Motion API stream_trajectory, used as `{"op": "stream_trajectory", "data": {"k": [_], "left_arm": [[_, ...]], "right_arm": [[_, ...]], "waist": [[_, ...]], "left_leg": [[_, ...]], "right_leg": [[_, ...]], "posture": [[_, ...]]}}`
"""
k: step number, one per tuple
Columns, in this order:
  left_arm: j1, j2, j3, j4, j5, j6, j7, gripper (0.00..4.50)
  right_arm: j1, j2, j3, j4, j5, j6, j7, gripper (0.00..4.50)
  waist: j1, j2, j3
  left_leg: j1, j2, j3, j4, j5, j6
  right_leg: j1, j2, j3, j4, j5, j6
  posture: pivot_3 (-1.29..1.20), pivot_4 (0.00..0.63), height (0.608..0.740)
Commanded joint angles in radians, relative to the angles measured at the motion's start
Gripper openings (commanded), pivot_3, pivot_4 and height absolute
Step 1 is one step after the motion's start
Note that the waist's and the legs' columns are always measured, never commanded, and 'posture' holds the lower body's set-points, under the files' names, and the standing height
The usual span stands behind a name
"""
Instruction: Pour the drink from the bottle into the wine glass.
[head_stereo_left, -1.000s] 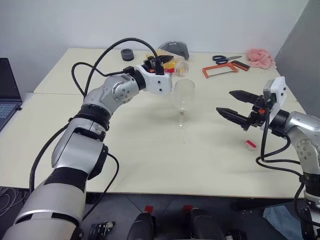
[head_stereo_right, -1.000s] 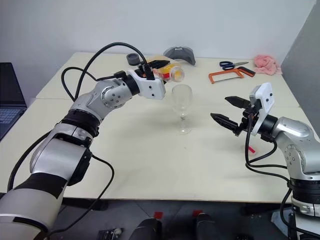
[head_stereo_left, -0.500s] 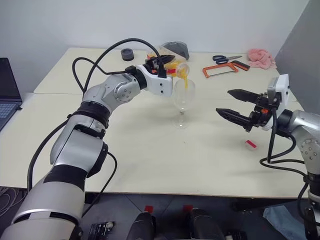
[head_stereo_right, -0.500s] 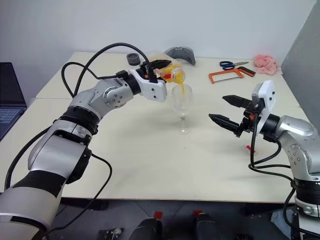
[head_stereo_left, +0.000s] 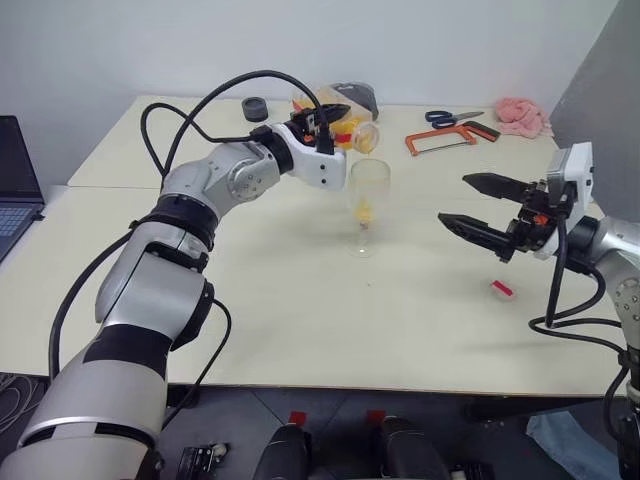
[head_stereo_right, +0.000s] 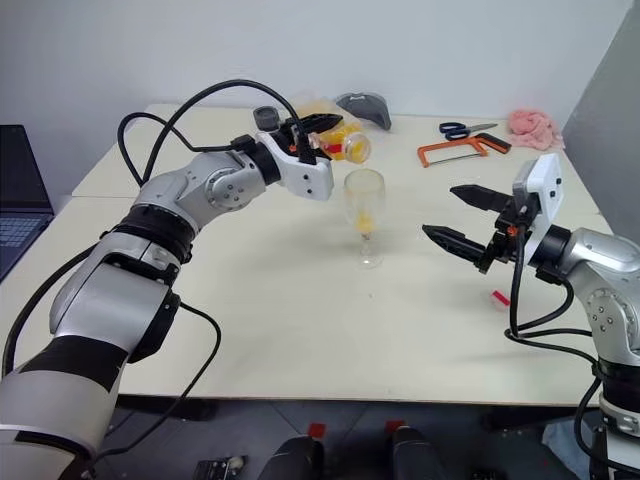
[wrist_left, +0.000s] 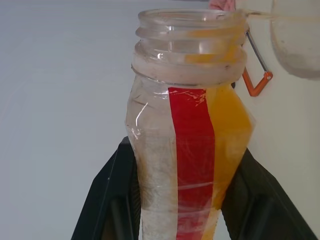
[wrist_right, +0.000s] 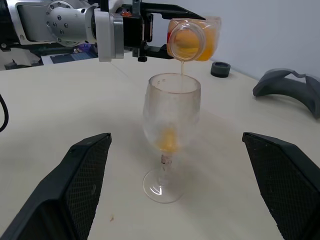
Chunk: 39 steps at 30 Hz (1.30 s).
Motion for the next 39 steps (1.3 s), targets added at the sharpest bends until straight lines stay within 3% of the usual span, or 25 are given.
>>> {"op": "stream_trajectory", "data": {"k": [1,39], "left_arm": [[-0.052,0.015,0.004,-0.007,-0.002,-0.009,0.028,1.67],[-0.087,0.037,-0.052,0.030,0.062,-0.020,0.107,1.67]], "right_arm": [[0.005,0.001,-0.034,-0.047,0.016,-0.018,-0.007,4.50],[0.003,-0.006,-0.016,-0.024,0.004,-0.031,0.002,4.50]], "waist": [[0.000,0.000,0.000],[0.000,0.000,0.000]], "left_leg": [[0.000,0.000,0.000,0.000,0.000,0.000],[0.000,0.000,0.000,0.001,0.000,0.000]], "right_leg": [[0.000,0.000,0.000,0.000,0.000,0.000],[0.000,0.000,0.000,0.001,0.000,0.000]], "posture": [[0.00,0.150,0.740],[0.00,0.150,0.740]]}}
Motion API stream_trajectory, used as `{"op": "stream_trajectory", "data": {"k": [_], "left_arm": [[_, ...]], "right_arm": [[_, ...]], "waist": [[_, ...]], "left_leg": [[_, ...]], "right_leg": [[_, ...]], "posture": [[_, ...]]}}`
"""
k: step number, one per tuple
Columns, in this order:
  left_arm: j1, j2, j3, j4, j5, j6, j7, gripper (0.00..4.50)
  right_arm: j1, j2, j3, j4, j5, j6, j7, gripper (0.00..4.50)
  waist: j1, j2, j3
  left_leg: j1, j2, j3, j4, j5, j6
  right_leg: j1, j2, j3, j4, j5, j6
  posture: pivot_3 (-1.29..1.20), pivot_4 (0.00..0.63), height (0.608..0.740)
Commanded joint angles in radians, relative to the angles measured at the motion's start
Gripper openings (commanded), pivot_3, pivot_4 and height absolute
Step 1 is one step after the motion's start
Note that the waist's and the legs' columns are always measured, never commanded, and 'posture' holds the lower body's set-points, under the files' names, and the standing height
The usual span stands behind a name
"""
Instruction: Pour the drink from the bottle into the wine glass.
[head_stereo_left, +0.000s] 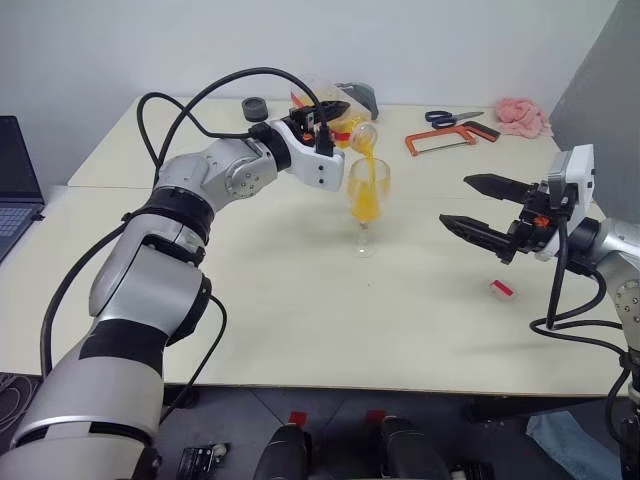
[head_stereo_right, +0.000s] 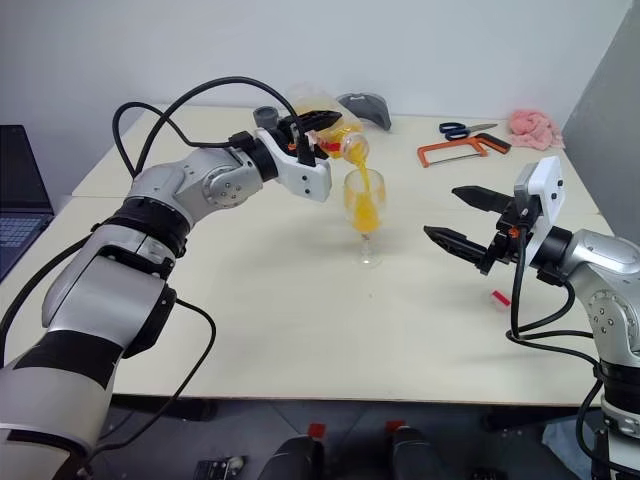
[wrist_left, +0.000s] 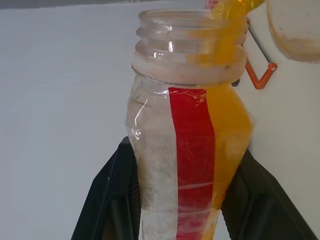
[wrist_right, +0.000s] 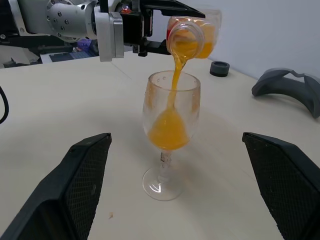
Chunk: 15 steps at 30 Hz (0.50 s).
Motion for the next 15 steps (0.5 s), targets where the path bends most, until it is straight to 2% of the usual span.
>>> {"op": "stream_trajectory", "data": {"k": [1,15], "left_arm": [[-0.048,0.018,0.002,-0.006,0.003,-0.002,0.031,1.67],[-0.063,0.029,-0.015,0.003,0.021,-0.012,0.057,1.67]], "right_arm": [[-0.005,0.000,-0.017,-0.034,0.006,-0.012,-0.004,4.50],[0.002,0.005,-0.016,-0.038,0.007,-0.009,-0.009,4.50]], "waist": [[0.000,0.000,0.000],[0.000,0.000,0.000]], "left_leg": [[0.000,0.000,0.000,0.000,0.000,0.000],[0.000,0.000,0.000,0.000,0.000,0.000]], "right_leg": [[0.000,0.000,0.000,0.000,0.000,0.000],[0.000,0.000,0.000,0.000,0.000,0.000]], "posture": [[0.00,0.150,0.740],[0.00,0.150,0.740]]}}
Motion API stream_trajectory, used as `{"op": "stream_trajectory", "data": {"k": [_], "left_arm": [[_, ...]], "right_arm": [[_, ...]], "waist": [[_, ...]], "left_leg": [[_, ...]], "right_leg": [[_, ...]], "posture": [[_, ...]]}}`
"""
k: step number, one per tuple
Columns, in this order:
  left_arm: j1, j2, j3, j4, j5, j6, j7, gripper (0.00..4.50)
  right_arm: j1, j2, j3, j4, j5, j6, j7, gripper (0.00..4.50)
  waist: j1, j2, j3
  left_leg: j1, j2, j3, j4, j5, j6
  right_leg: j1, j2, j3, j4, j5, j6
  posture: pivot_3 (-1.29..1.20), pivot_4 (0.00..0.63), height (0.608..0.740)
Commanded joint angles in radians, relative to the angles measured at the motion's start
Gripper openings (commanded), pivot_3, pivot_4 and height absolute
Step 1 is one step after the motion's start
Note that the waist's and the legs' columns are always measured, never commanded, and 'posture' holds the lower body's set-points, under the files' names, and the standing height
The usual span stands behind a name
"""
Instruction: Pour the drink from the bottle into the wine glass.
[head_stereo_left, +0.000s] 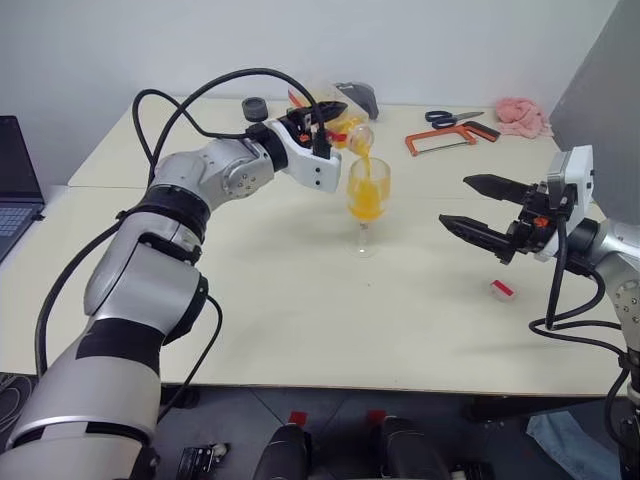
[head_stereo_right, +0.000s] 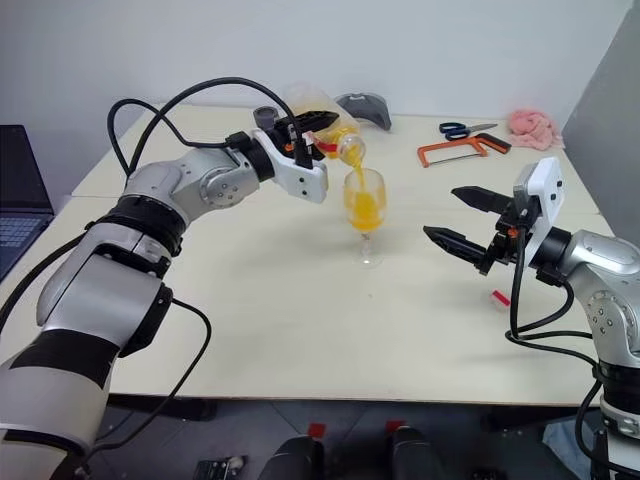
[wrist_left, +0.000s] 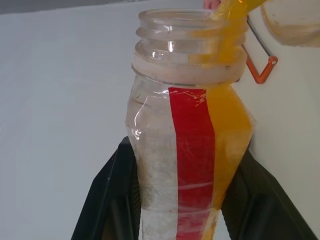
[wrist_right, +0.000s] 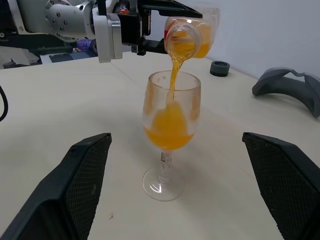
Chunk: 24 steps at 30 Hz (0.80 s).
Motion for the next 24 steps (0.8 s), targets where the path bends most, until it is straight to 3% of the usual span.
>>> {"op": "stream_trajectory", "data": {"k": [1,24], "left_arm": [[-0.050,0.017,0.005,-0.007,-0.002,-0.007,0.025,1.67],[-0.035,0.003,0.028,-0.011,-0.043,-0.004,-0.011,1.67]], "right_arm": [[-0.001,0.002,-0.015,-0.038,0.007,-0.010,-0.005,4.50],[0.004,0.002,0.008,-0.038,-0.018,-0.024,-0.004,4.50]], "waist": [[0.000,0.000,0.000],[0.000,0.000,0.000]], "left_leg": [[0.000,0.000,0.000,0.000,0.000,0.000],[0.000,0.000,0.000,0.000,0.000,0.000]], "right_leg": [[0.000,0.000,0.000,0.000,0.000,0.000],[0.000,0.000,0.000,0.000,0.000,0.000]], "posture": [[0.00,0.150,0.740],[0.00,0.150,0.740]]}}
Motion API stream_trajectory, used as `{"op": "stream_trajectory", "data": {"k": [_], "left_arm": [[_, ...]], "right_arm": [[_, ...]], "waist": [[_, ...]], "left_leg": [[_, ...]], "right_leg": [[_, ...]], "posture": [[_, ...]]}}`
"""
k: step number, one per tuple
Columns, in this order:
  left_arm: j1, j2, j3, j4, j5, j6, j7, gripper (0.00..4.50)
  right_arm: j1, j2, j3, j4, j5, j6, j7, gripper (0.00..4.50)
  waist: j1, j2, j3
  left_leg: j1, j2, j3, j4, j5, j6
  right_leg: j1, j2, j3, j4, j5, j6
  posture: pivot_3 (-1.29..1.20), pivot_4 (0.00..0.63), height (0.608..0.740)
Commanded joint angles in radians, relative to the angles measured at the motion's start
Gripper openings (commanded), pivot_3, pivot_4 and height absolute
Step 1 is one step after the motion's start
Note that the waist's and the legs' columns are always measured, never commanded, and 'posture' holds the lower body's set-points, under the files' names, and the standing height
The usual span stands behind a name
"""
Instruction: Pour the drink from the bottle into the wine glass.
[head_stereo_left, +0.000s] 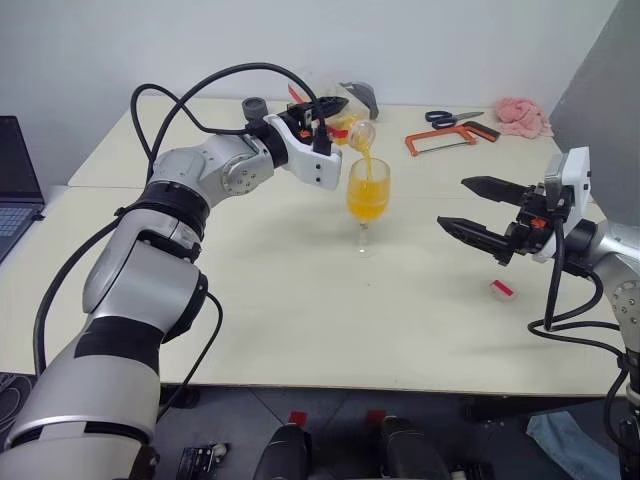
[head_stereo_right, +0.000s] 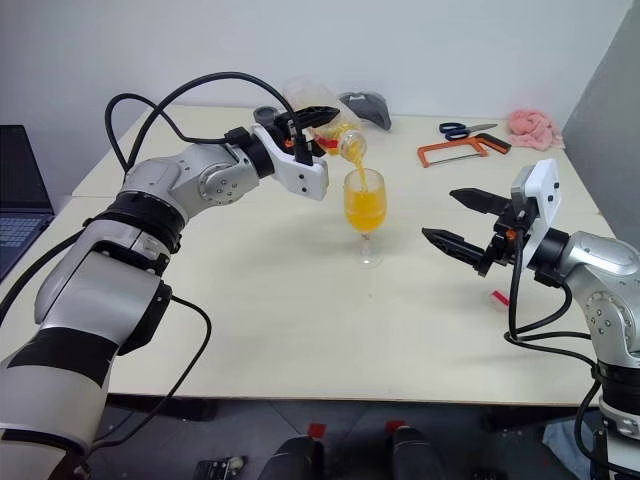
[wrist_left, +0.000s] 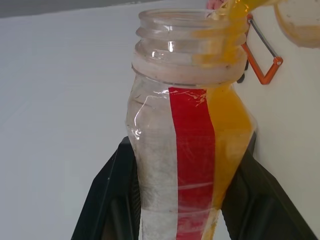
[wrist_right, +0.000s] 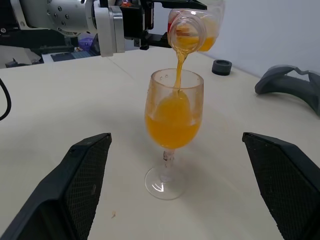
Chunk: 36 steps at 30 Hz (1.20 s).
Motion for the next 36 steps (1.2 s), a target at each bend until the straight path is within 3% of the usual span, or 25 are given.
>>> {"op": "stream_trajectory", "data": {"k": [1,8,17,22,27,36], "left_arm": [[-0.024,0.000,0.032,-0.009,-0.044,0.000,-0.011,1.67],[0.006,-0.026,0.089,-0.004,-0.151,0.023,-0.100,1.67],[0.099,-0.101,0.278,-0.022,-0.442,0.119,-0.344,1.67],[0.182,-0.132,0.475,-0.099,-0.705,0.317,-0.518,1.67],[0.383,-0.099,0.630,-0.263,-0.906,0.614,-0.633,1.66],[0.623,-0.051,0.776,-0.558,-1.048,0.923,-0.584,1.66]], "right_arm": [[0.001,0.002,0.003,-0.037,-0.021,-0.027,-0.006,4.50],[0.005,0.035,0.019,-0.054,-0.053,-0.055,-0.034,4.50],[0.007,0.114,0.057,-0.067,-0.129,-0.117,-0.095,4.50],[0.020,0.137,0.083,-0.137,-0.126,-0.093,-0.110,4.50],[0.018,0.165,0.172,-0.260,-0.109,0.025,-0.176,4.50],[-0.093,0.293,0.345,-0.294,-0.156,0.235,-0.349,4.50]], "waist": [[0.000,0.000,0.000],[0.000,0.000,0.000],[-0.001,0.000,0.000],[-0.007,0.001,0.000],[-0.027,0.002,-0.001],[-0.023,0.001,-0.001]], "left_leg": [[0.000,0.000,0.000,0.000,0.000,0.000],[0.000,0.000,0.000,0.000,0.000,0.000],[0.000,0.000,0.000,0.001,0.001,-0.001],[0.000,0.001,0.000,0.001,0.001,-0.001],[0.001,0.002,-0.002,0.001,0.001,-0.001],[-0.001,0.003,-0.010,0.004,0.002,-0.003]], "right_leg": [[0.000,0.000,0.000,0.000,0.000,0.000],[0.000,0.000,0.000,0.000,0.000,0.000],[0.000,0.000,0.000,0.001,0.000,0.000],[-0.001,0.000,0.000,0.001,0.000,0.000],[-0.001,0.000,0.000,0.002,0.000,0.000],[-0.001,-0.001,-0.001,0.003,0.000,0.000]], "posture": [[0.00,0.150,0.740],[0.00,0.150,0.740],[0.00,0.150,0.740],[0.00,0.150,0.740],[0.00,0.150,0.740],[0.00,0.150,0.740]]}}
